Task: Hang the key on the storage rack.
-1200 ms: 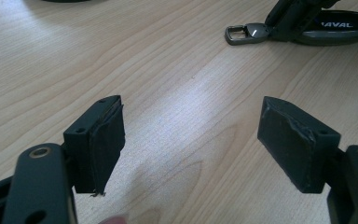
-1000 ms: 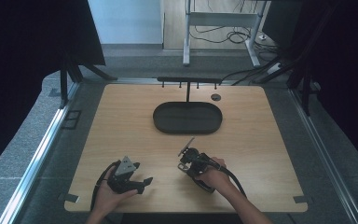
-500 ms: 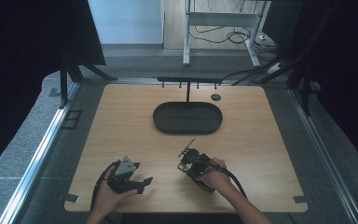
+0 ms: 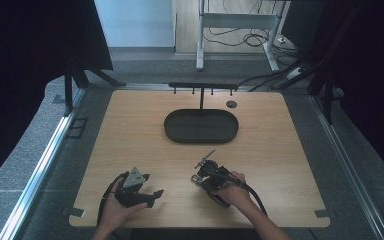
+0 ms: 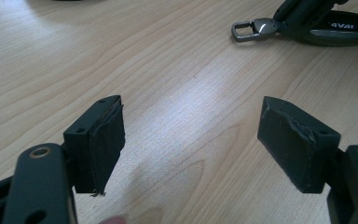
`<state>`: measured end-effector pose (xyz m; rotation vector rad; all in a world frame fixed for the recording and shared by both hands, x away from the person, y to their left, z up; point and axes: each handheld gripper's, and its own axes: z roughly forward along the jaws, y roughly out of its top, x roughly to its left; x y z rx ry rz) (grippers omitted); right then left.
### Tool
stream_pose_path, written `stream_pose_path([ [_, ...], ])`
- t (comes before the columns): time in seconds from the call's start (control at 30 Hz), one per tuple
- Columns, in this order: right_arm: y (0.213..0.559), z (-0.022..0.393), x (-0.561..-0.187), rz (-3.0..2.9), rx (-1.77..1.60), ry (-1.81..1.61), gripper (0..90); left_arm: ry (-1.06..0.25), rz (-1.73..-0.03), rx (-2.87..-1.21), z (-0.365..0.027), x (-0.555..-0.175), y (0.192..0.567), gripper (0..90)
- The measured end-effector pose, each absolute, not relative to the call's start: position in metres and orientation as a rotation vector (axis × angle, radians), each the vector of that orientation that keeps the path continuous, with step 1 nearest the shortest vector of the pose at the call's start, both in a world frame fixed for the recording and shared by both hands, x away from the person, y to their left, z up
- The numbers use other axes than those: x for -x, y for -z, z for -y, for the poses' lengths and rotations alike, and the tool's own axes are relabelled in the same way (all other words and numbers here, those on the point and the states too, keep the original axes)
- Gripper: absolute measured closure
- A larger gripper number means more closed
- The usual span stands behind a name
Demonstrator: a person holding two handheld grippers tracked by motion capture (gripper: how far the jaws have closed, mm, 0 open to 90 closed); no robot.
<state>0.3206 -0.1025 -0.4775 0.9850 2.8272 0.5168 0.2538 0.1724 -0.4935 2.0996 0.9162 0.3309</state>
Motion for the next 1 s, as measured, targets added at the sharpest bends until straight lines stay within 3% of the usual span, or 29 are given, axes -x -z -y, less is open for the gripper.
stream_pose_path([
  [1.0, 0.458, 0.13, -0.307, -2.653, -1.053, -0.821, 80.2, -0.329, -0.917, -2.105, -0.171, -0.254, 0.495, 23.7],
])
